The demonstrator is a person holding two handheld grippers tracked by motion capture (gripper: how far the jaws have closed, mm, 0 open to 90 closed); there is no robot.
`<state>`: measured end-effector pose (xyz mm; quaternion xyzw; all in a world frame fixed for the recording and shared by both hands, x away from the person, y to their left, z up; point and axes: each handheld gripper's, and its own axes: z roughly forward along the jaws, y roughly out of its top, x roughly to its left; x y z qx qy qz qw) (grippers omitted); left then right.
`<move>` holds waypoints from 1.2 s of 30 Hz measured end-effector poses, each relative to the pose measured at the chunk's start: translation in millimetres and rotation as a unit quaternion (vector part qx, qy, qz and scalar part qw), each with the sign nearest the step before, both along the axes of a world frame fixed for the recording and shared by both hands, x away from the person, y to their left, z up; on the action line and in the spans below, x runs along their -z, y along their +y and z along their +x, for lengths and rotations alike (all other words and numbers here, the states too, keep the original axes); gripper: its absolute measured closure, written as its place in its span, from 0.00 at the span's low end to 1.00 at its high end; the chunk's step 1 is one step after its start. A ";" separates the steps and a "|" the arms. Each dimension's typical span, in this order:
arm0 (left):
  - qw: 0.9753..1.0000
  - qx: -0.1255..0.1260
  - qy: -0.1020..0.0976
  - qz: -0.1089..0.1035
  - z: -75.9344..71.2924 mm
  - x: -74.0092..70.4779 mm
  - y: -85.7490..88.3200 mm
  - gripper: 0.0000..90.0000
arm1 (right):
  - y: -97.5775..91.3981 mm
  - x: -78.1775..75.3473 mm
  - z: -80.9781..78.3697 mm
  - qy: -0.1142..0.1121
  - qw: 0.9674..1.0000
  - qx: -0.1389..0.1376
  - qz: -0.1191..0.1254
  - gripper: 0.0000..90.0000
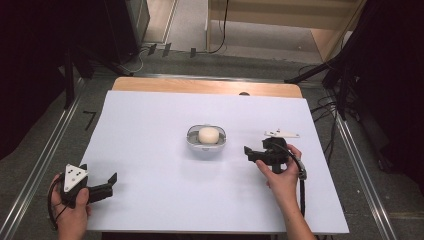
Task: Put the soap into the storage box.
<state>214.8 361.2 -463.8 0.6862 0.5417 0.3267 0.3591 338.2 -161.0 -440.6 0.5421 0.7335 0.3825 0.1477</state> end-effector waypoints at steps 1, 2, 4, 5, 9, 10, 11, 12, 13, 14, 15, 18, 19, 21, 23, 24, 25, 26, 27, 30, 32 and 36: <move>1.000 0.000 -0.001 -0.001 0.0 0.1 -0.1 0.00 | -5.5 1.5 -2.5 0.002 1.000 0.004 -0.002 0.28; 1.000 0.000 0.000 0.000 0.0 0.0 0.0 0.00 | -5.5 1.5 -2.5 0.002 1.000 0.004 -0.002 0.28; 1.000 0.000 -0.001 -0.001 -0.1 0.0 0.1 0.00 | -13.4 4.3 -6.4 0.002 1.000 0.009 0.004 0.28; 1.000 0.001 -0.001 -0.002 -0.1 0.0 0.1 0.00 | -16.8 5.7 -7.7 0.001 1.000 0.012 0.004 0.28; 1.000 0.000 -0.002 -0.001 -0.1 0.1 0.0 0.00 | -28.1 9.8 -11.7 -0.001 1.000 0.022 0.009 0.27; 1.000 -0.001 -0.001 0.000 -0.2 0.0 -0.1 0.00 | -32.9 11.3 -13.7 -0.001 0.999 0.029 0.015 0.27; 1.000 -0.001 -0.001 0.000 -0.2 0.0 -0.2 0.00 | -35.9 12.2 -14.9 -0.001 0.999 0.032 0.017 0.27; 1.000 -0.001 -0.001 0.000 -0.1 0.0 -0.3 0.00 | -43.0 14.1 -17.6 -0.003 0.999 0.037 0.014 0.27; 1.000 0.000 -0.001 0.000 -0.2 0.0 -0.1 0.00 | -47.1 15.6 -19.8 -0.006 0.999 0.041 0.016 0.27; 1.000 -0.001 -0.001 0.000 -0.2 0.0 -0.2 0.00 | -50.7 16.8 -21.9 -0.006 0.999 0.042 0.015 0.26; 1.000 -0.001 -0.001 0.000 -0.2 0.0 -0.2 0.00 | -53.1 17.9 -23.3 -0.007 0.999 0.043 0.015 0.26; 1.000 -0.001 -0.001 0.000 -0.1 0.0 -0.4 0.00 | -59.5 20.2 -27.0 -0.005 0.999 0.046 0.010 0.25; 1.000 -0.001 -0.001 0.000 -0.1 0.0 -0.4 0.00 | -62.9 21.4 -28.8 -0.006 0.999 0.046 0.009 0.25; 1.000 -0.001 -0.001 0.000 -0.1 0.0 -0.3 0.00 | -69.9 24.1 -32.5 -0.006 0.999 0.047 0.011 0.24; 1.000 -0.001 -0.001 0.000 -0.1 0.1 -0.4 0.00 | -76.2 26.5 -36.3 -0.005 0.999 0.049 0.011 0.24; 1.000 -0.001 -0.001 0.000 0.0 0.1 -0.4 0.00 | -79.0 27.4 -38.2 -0.005 0.999 0.050 0.009 0.24; 1.000 0.000 -0.001 0.000 0.0 0.1 -0.4 0.00 | -85.4 28.9 -42.1 -0.006 0.999 0.052 0.011 0.24; 1.000 -0.001 -0.001 0.001 -0.1 0.0 -0.4 0.00 | -87.4 29.1 -43.5 -0.006 0.999 0.053 0.012 0.23; 1.000 -0.001 -0.001 0.001 0.0 0.1 -0.4 0.00 | -87.4 29.1 -43.5 -0.006 0.999 0.053 0.012 0.23; 1.000 0.000 -0.001 0.000 0.0 0.1 -0.4 0.00 | -97.2 30.7 -49.5 -0.009 0.998 0.056 0.013 0.22; 1.000 -0.001 -0.001 0.000 -0.1 0.0 -0.4 0.00 | -102.5 32.2 -52.8 -0.009 0.998 0.057 0.012 0.20; 1.000 -0.001 -0.002 0.000 -0.1 0.1 -0.4 0.00 | -111.9 35.3 -59.0 -0.007 0.999 0.052 0.006 0.17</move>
